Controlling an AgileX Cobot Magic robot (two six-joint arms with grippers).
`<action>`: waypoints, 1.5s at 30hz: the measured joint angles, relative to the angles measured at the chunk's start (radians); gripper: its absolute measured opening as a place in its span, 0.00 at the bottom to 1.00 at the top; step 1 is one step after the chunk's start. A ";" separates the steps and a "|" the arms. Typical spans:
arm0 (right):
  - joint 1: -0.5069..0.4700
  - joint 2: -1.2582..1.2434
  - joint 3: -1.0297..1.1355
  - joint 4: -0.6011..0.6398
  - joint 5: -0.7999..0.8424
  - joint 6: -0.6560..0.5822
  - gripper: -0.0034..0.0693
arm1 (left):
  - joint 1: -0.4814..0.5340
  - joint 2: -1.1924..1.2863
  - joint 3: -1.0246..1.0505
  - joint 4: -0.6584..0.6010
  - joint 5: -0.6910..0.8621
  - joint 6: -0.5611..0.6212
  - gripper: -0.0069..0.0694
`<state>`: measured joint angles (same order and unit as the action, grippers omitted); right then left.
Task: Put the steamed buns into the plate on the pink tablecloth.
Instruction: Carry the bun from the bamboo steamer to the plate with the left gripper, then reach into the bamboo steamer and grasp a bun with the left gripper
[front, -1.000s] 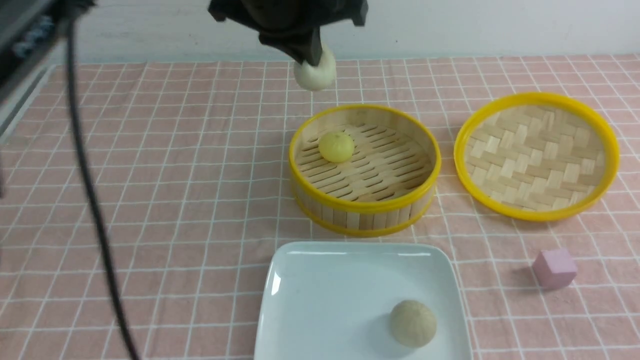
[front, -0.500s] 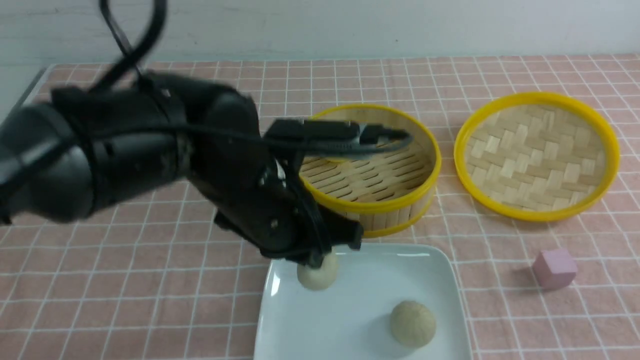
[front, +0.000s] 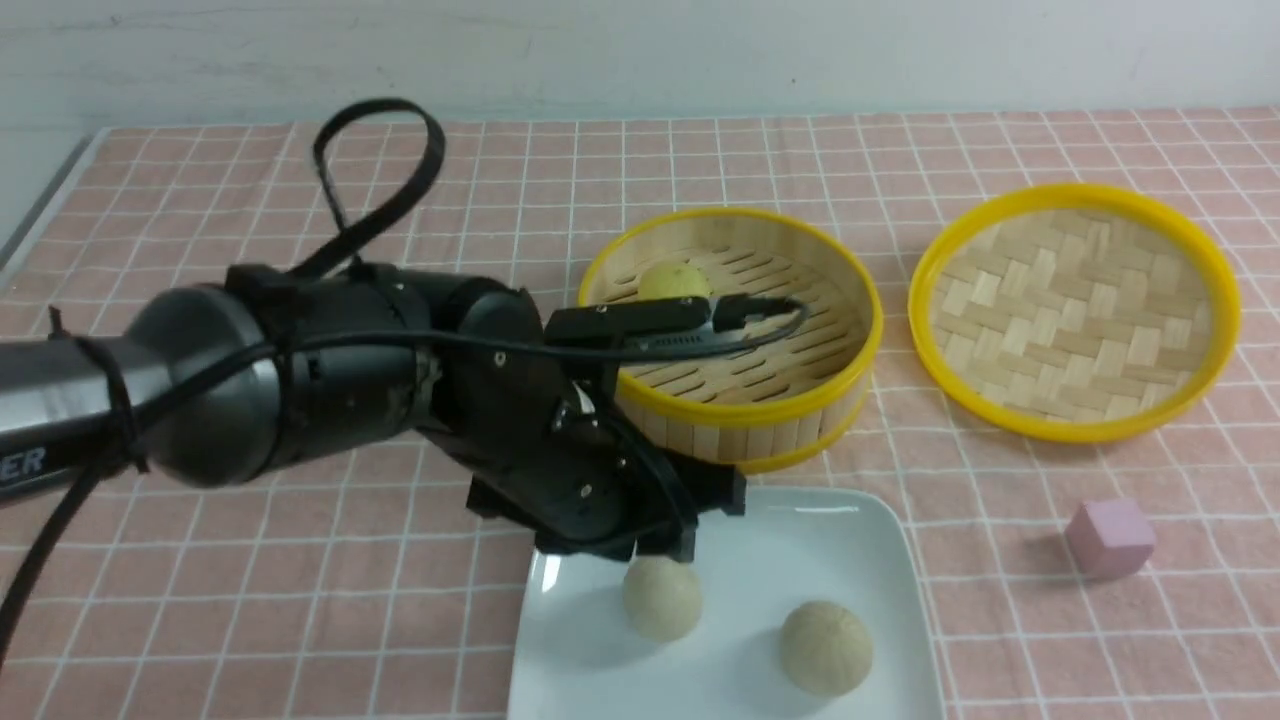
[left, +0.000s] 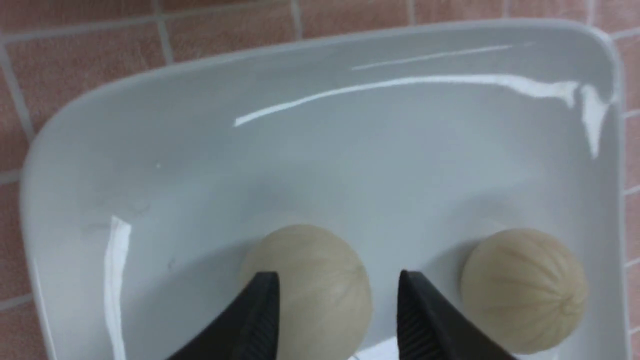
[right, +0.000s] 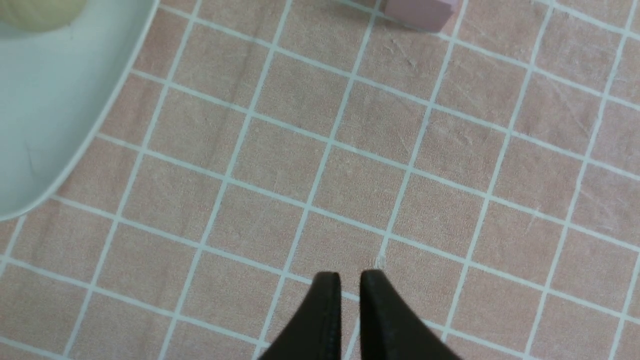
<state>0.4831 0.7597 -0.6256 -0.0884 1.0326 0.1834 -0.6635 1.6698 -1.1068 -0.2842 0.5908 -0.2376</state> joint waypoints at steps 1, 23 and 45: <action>0.000 0.000 0.000 0.000 0.000 0.000 0.17 | 0.000 0.000 -0.012 0.003 0.007 0.000 0.57; 0.000 0.000 0.000 0.017 0.000 0.000 0.20 | 0.143 0.518 -0.971 0.216 0.296 -0.146 0.19; 0.000 0.000 0.000 0.016 0.000 0.000 0.23 | 0.129 0.684 -1.006 0.319 0.186 -0.138 0.20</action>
<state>0.4831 0.7597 -0.6256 -0.0727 1.0326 0.1834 -0.5347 2.3533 -2.1127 0.0349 0.7766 -0.3759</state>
